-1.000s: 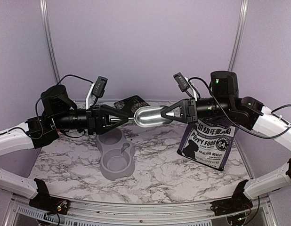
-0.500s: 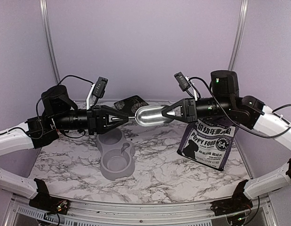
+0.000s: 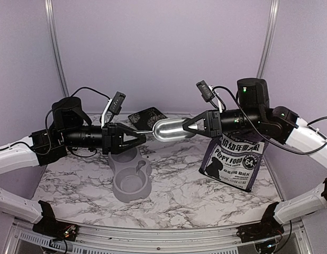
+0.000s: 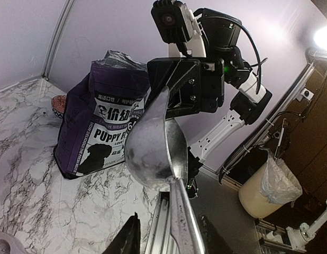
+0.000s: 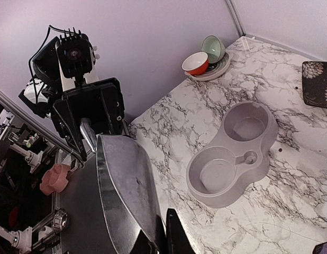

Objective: Serve the pet food
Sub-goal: Pass from the right arm to the left

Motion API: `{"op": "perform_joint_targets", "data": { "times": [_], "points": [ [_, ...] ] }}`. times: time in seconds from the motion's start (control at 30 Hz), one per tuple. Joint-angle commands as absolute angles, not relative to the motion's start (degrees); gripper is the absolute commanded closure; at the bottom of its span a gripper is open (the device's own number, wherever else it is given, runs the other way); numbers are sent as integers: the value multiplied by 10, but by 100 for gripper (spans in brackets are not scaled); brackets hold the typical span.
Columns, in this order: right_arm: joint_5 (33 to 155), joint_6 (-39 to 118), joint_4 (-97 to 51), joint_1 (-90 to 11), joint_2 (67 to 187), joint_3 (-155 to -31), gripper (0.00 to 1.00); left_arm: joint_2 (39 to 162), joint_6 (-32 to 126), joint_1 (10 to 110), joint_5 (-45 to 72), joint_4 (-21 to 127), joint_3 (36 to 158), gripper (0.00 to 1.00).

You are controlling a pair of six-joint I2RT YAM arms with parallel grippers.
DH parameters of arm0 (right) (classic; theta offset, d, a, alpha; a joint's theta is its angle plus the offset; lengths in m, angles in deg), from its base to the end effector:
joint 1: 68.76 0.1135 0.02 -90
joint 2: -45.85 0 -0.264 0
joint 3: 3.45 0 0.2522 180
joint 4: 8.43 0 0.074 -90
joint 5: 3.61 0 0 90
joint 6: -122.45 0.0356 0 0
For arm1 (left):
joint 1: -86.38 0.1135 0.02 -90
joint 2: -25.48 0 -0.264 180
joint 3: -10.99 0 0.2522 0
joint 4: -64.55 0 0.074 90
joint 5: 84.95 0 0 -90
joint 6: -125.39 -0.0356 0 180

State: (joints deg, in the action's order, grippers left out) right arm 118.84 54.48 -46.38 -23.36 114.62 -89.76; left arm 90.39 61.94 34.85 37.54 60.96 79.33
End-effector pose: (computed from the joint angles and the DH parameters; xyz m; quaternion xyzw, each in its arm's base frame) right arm 0.1706 0.2002 0.3993 -0.3158 0.7399 0.4950 0.3284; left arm 0.1492 -0.2185 0.3674 0.3399 0.6210 -0.5809 0.4018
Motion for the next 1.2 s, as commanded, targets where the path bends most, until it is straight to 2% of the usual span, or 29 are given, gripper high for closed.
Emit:
{"op": "perform_joint_targets", "data": {
  "times": [0.0, 0.23, 1.17],
  "points": [
    [1177, 536, -463, -236, 1142, -918, 100, 898, 622, 350, 370, 614, 801, 58],
    [1170, 539, -460, -235, 1143, -907, 100, 901, 634, 350, 372, 627, 801, 57],
    [1154, 551, -449, -235, 1150, -890, 100, 910, 675, 349, 343, 677, 776, 76]
  ]
}}
